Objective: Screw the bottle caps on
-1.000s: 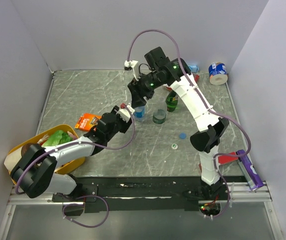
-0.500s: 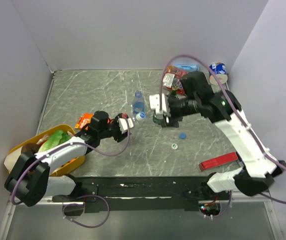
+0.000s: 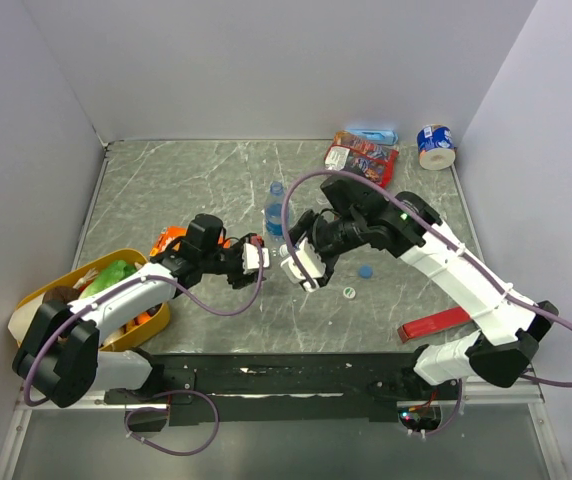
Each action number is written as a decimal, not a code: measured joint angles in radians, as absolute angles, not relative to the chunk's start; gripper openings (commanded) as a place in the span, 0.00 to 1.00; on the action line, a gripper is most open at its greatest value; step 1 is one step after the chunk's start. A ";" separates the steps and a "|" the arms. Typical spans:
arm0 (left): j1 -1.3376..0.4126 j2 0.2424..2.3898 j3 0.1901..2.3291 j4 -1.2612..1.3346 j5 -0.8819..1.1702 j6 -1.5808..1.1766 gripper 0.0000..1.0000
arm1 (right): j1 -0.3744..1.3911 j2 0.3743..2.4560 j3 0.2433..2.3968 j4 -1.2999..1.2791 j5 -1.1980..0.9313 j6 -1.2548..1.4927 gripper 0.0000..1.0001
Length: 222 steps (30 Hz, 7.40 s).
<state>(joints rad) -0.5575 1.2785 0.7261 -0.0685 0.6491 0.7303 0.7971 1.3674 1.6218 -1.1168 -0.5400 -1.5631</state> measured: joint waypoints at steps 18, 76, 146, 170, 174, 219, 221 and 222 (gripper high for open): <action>-0.565 1.290 0.740 -0.068 0.657 0.722 0.01 | 0.814 1.382 1.610 -1.110 -0.523 -1.575 0.17; -0.649 1.209 0.673 0.041 0.518 0.608 0.01 | 0.809 1.372 1.644 -1.153 -0.548 -1.519 0.43; -0.673 1.132 0.646 0.039 0.424 0.641 0.01 | 0.819 1.345 1.601 -1.070 -0.564 -1.393 0.37; -0.734 1.228 0.692 0.224 -0.154 0.238 0.31 | 0.641 1.839 2.245 -1.152 -0.567 -0.353 0.00; -0.734 1.223 0.701 0.216 -0.122 0.213 0.96 | 0.645 1.833 2.257 -1.150 -0.554 -0.340 0.00; -0.568 1.143 0.673 0.035 0.368 0.158 0.97 | -0.177 1.528 1.692 -1.169 -0.342 -0.645 0.00; -0.553 1.143 0.673 0.033 0.369 0.146 0.97 | -0.177 1.548 1.692 -1.142 -0.341 -0.624 0.00; -0.545 1.143 0.673 0.032 0.370 0.141 0.97 | -0.177 1.554 1.692 -1.127 -0.338 -0.614 0.00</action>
